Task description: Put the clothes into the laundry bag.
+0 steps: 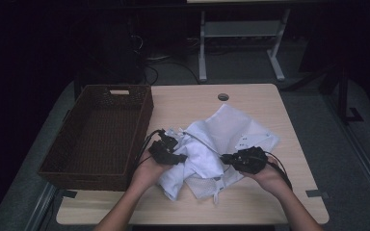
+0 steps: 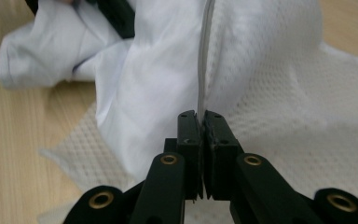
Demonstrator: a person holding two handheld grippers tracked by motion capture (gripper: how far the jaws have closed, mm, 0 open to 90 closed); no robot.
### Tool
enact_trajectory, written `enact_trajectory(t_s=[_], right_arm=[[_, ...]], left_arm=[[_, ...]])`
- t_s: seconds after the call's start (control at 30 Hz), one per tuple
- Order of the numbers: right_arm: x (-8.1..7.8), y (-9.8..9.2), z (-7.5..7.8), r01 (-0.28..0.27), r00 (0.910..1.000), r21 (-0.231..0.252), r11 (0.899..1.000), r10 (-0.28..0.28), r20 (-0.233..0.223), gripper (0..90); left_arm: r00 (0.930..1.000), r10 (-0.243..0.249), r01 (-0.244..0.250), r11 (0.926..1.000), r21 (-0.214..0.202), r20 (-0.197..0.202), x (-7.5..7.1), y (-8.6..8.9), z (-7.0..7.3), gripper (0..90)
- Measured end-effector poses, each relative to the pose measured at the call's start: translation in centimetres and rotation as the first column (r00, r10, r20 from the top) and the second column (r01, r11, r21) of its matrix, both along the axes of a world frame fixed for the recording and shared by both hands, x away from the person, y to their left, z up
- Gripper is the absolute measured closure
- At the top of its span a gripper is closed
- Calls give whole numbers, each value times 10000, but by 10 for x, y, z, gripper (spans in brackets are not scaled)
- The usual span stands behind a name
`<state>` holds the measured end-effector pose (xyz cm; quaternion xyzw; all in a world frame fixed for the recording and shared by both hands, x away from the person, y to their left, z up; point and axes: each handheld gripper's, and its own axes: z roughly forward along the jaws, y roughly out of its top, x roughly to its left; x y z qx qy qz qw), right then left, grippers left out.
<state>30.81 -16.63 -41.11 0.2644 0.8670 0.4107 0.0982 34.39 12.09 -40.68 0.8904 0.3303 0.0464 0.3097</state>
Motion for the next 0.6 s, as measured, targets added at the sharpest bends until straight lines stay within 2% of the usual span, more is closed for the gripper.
enact_trajectory(t_s=[0.13, 0.23, 0.3, 0.47, 0.6], right_arm=[[-6, -6, -8, 90, 9997, -54, 9999, -91, -216, 845], [-5, -3, -10, 117, 9996, -73, 9999, -119, -275, 863], [-5, -2, -7, -10, 9991, 154, 9999, 16, -421, 864], [-9, 1, 1, -227, 9991, 217, 9995, 234, -349, 861], [-10, 8, -3, -428, 9980, -141, 9990, 421, -463, 839]], left_arm=[[10000, 2, -2, 10000, 52, -68, 1, -2, -4, 730], [9999, 172, -172, 9998, 131, 11, 1, -2, -4, 730], [9997, 236, -236, 9997, 93, 41, 2, -1, -4, 731], [9989, 456, -456, 9990, -40, 85, 6, 4, -3, 733], [9984, 546, -545, 9985, -41, 110, 6, 3, -4, 734]])
